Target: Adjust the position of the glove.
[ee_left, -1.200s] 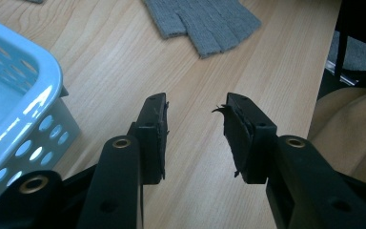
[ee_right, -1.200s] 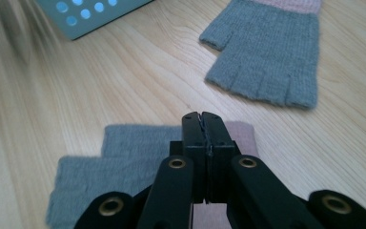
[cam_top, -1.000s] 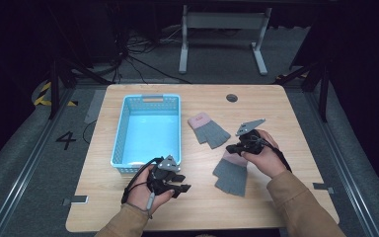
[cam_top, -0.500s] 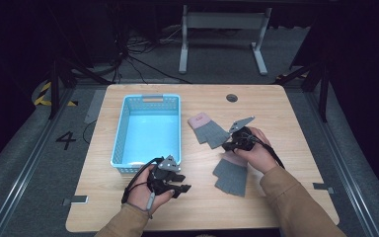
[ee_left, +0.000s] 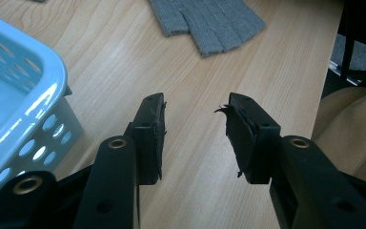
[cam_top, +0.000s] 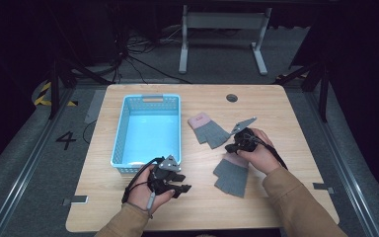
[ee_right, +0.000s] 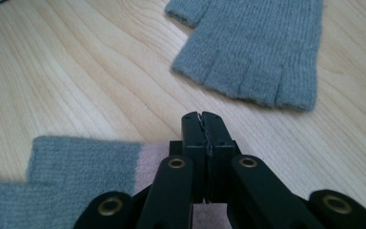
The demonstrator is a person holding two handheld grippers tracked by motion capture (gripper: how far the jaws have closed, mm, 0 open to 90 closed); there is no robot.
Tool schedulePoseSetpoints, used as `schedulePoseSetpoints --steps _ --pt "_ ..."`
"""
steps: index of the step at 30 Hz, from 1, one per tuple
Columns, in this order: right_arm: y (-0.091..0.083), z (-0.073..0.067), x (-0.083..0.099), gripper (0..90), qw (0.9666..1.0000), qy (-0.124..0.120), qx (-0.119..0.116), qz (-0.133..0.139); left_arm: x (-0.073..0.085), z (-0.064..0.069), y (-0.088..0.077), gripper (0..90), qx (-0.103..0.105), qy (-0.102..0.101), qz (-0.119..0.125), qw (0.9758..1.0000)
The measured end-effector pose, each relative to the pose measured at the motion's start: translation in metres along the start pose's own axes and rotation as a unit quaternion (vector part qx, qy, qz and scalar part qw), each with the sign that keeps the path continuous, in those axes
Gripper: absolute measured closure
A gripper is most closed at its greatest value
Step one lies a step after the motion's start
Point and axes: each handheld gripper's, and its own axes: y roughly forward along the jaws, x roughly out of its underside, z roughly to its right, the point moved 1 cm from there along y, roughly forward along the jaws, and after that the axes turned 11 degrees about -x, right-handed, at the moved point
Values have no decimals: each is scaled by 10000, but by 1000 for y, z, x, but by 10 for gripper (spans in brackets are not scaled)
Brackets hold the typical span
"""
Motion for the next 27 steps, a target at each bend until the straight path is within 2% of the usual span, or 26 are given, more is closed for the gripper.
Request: schedulePoseSetpoints --steps 9,16,21,27 --pt "-11 -6 12 900 9996 150 72 -229 -2 0 2 585 35 16 36 10000" --pt "-20 -11 23 900 9991 306 67 -292 -5 1 4 582 75 52 59 9999" --pt "-28 -19 33 900 9983 459 115 -334 -8 1 6 579 117 97 26 9999" --pt "-33 -24 43 900 9977 526 102 -410 -11 1 8 579 152 138 40 9998"
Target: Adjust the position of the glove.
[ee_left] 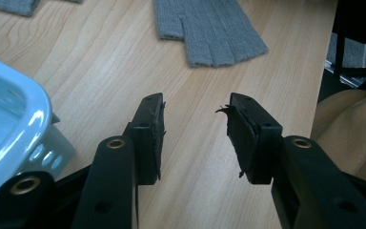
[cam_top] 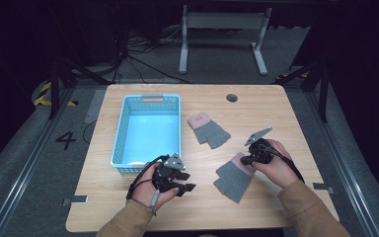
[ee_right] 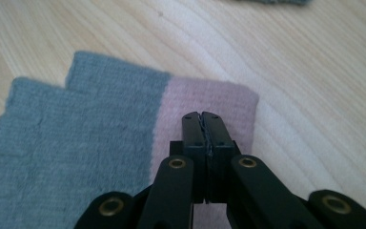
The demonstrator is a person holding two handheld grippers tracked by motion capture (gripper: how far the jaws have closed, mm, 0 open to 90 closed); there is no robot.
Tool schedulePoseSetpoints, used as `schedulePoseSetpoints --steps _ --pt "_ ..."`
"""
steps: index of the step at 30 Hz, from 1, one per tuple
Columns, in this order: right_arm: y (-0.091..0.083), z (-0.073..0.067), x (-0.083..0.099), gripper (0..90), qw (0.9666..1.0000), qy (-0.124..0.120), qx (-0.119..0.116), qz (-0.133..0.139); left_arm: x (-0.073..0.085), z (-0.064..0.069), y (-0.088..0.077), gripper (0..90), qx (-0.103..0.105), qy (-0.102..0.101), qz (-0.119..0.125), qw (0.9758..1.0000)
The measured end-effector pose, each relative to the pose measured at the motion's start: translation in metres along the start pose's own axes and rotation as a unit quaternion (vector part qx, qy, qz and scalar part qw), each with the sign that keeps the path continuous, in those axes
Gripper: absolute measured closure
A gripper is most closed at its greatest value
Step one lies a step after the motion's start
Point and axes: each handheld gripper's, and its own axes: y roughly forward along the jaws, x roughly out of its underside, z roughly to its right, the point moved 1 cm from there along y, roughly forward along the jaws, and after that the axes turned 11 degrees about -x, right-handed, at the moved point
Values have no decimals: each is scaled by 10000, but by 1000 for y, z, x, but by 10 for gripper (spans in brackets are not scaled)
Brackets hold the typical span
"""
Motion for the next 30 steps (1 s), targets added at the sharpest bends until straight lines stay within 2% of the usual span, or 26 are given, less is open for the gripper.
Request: schedulePoseSetpoints --steps 1,2,3,6,7,8,9,10,12,14,20,25,30 --pt "-1 -1 1 900 10000 4 13 14 -1 0 1 579 16 -5 -14 10000" --pt "-5 -2 3 900 9998 -97 -26 162 -2 1 2 579 28 30 7 10000" --pt "-6 -2 2 900 9997 -85 -40 231 -3 1 3 579 40 34 1 10000" --pt "-7 -1 -6 900 9993 -89 -12 368 -5 2 4 580 49 63 6 10000" --pt "-7 -1 -6 900 9993 -89 -12 368 -5 2 4 579 49 63 6 10000" --pt "-4 2 -16 900 9991 -139 -8 392 -4 2 4 579 57 46 32 10000" --pt "-4 2 -16 900 9991 -139 -8 392 -4 2 4 579 57 46 32 10000" --pt "0 6 -24 900 9991 -133 -2 402 -4 0 3 579 52 40 29 10000" --pt "2 8 -28 900 9991 -123 -15 397 -4 0 2 580 59 25 36 10000" --pt "10 14 -35 900 9995 -124 37 286 -3 -1 2 580 45 -4 63 10000" --pt "21 24 -36 900 9999 0 72 72 -1 -3 -1 579 51 -16 63 10000" --pt "19 24 -31 900 9999 57 101 -13 -1 -3 -1 579 28 -39 88 9999" --pt "9 18 -17 900 9998 98 121 -155 -2 -2 0 577 38 2 52 10000"
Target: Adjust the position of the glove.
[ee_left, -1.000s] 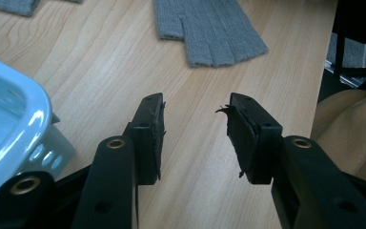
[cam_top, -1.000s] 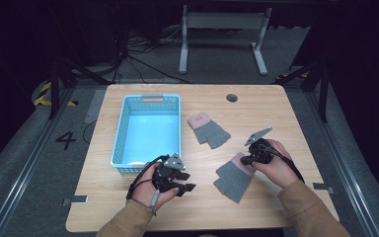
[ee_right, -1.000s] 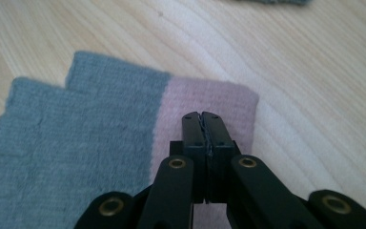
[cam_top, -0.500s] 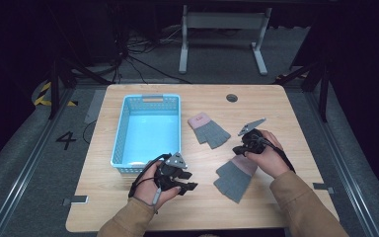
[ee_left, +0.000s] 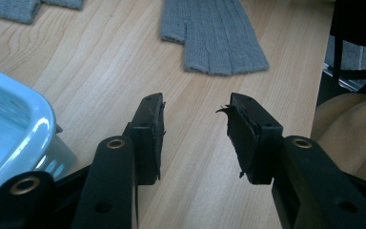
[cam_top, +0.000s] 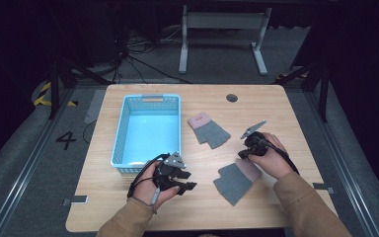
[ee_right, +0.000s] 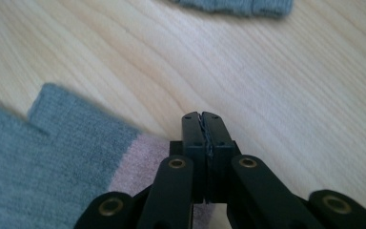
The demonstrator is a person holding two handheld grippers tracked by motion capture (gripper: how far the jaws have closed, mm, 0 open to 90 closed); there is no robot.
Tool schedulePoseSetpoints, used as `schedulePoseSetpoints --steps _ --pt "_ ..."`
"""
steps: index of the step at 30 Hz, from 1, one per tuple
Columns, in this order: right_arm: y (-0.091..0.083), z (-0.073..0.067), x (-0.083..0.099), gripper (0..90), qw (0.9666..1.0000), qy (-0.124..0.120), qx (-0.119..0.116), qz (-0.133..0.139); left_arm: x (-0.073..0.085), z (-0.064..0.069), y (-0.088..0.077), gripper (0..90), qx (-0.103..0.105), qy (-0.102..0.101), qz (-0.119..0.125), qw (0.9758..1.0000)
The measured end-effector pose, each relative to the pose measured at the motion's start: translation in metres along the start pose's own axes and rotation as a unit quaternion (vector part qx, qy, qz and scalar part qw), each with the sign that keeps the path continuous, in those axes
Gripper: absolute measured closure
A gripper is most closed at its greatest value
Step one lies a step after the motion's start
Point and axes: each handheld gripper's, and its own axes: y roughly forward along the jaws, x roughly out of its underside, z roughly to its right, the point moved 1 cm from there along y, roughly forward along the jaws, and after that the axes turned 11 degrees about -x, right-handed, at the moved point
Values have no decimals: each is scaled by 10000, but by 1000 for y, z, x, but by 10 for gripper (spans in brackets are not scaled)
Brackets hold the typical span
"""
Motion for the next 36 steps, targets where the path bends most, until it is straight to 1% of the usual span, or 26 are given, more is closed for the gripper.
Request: schedulePoseSetpoints --steps 1,2,4,5,6,8,15,20,22,28,32,36 --pt "0 0 0 900 10000 0 0 0 0 0 0 577 0 0 0 10000" --pt "-2 -2 6 900 10000 33 2 -13 0 0 1 575 0 2 -9 10000" --pt "-5 -4 12 900 10000 48 -14 -26 0 1 2 574 0 -12 16 10000" --pt "-5 -4 12 900 10000 48 -14 -26 0 1 2 574 0 -12 16 10000" --pt "-8 -6 17 900 10000 74 -8 -22 -1 1 2 574 13 1 -7 10000" --pt "-10 -9 22 900 10000 84 -23 -7 -1 1 2 574 13 10 -10 10000" --pt "-16 -15 32 900 9999 123 -59 -13 -1 1 2 572 15 20 -17 10000" --pt "-20 -21 40 900 9997 166 -144 -89 -1 1 3 572 6 14 -4 10000" --pt "-21 -25 44 900 9996 173 -192 -121 -1 1 3 570 16 24 -20 10000" --pt "-24 -32 52 900 9993 261 -257 -80 -2 1 3 570 12 14 -9 10000" --pt "-27 -34 53 900 9989 328 -336 -57 -2 1 2 570 17 13 17 10000" --pt "-29 -34 53 900 9990 308 -327 23 -2 0 2 571 14 -12 50 10000"
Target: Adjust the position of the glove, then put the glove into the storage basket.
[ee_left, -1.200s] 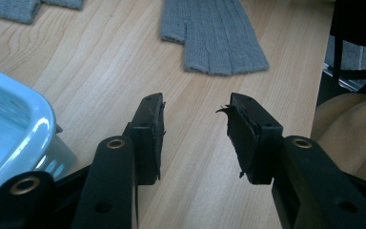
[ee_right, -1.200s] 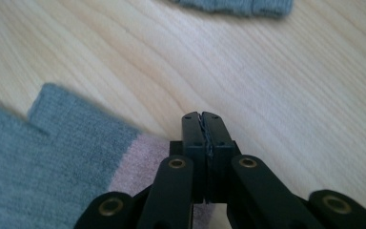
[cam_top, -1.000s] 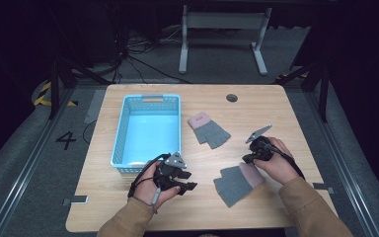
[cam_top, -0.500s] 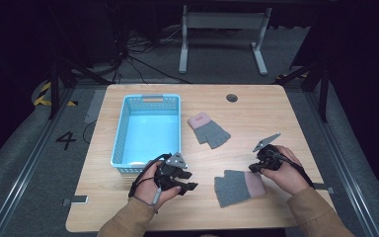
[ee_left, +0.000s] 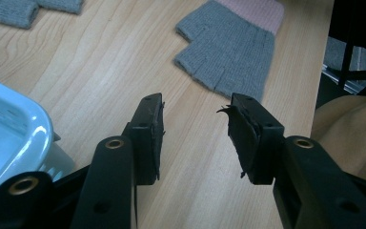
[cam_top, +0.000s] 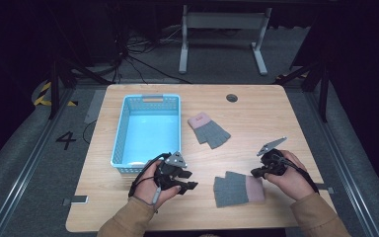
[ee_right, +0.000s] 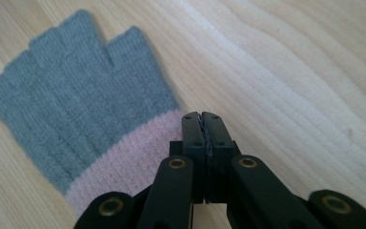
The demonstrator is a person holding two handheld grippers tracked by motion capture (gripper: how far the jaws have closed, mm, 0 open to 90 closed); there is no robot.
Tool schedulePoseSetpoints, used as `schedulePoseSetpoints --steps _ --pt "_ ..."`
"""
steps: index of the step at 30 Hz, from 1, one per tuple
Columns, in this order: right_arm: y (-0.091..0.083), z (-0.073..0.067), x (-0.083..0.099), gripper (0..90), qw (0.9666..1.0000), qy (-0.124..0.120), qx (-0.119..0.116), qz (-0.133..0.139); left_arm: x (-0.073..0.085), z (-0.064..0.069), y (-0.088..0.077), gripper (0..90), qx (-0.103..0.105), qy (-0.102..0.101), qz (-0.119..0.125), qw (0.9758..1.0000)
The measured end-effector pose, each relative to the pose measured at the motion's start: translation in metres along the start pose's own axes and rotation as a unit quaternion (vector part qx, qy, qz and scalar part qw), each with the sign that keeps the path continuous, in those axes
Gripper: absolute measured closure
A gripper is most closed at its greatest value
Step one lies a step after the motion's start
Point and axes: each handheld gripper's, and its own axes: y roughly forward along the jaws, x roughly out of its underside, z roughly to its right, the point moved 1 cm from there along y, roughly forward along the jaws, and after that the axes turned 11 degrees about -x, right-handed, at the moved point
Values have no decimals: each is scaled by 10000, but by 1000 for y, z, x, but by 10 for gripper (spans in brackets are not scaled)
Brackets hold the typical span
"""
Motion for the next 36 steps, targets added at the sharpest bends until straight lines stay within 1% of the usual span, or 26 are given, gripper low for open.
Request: schedulePoseSetpoints --steps 2,4,6,7,9,12,18,21,23,24,26,29,30,31,34,36 --pt "-4 1 -1 900 9999 -17 73 151 0 0 -1 570 -8 -2 7 10000" --pt "-9 1 -3 900 9992 -50 124 372 0 0 -2 569 -24 -22 42 10000" --pt "-16 2 -7 900 9978 -109 160 639 0 -1 -4 568 -24 -18 37 10000" --pt "-19 1 -9 900 9969 -137 183 758 0 -1 -4 567 -43 -38 79 10000" --pt "-26 1 -14 899 9950 -166 221 960 0 -1 -6 567 -39 -39 87 9999" --pt "-31 2 -21 899 9936 -180 248 1083 1 -2 -7 567 -54 -71 109 9999" --pt "-33 3 -31 898 9924 -237 222 1187 1 -3 -8 566 -38 -78 108 9999" --pt "-31 4 -39 889 9924 -301 196 1177 1 -3 -9 566 -68 -96 138 9998" --pt "-29 5 -46 845 9918 -370 215 1206 2 -3 -10 566 -68 -108 116 9999" --pt "-28 6 -49 832 9916 -357 209 1229 3 -4 -10 565 -75 -99 103 9999" --pt "-25 8 -58 775 9911 -332 144 1279 3 -4 -11 565 -90 -125 133 9998" --pt "-21 10 -72 716 9903 -326 164 1343 6 -4 -14 564 -110 -162 111 9997" --pt "-19 12 -77 680 9899 -313 171 1374 7 -5 -15 564 -140 -174 129 9997" --pt "-17 13 -81 666 9894 -298 176 1410 9 -5 -16 564 -160 -193 140 9996" --pt "-9 18 -94 626 9897 -277 170 1393 13 -7 -20 564 -209 -245 152 9994" --pt "0 23 -103 598 9896 -247 155 1412 15 -7 -22 564 -238 -296 153 9992"
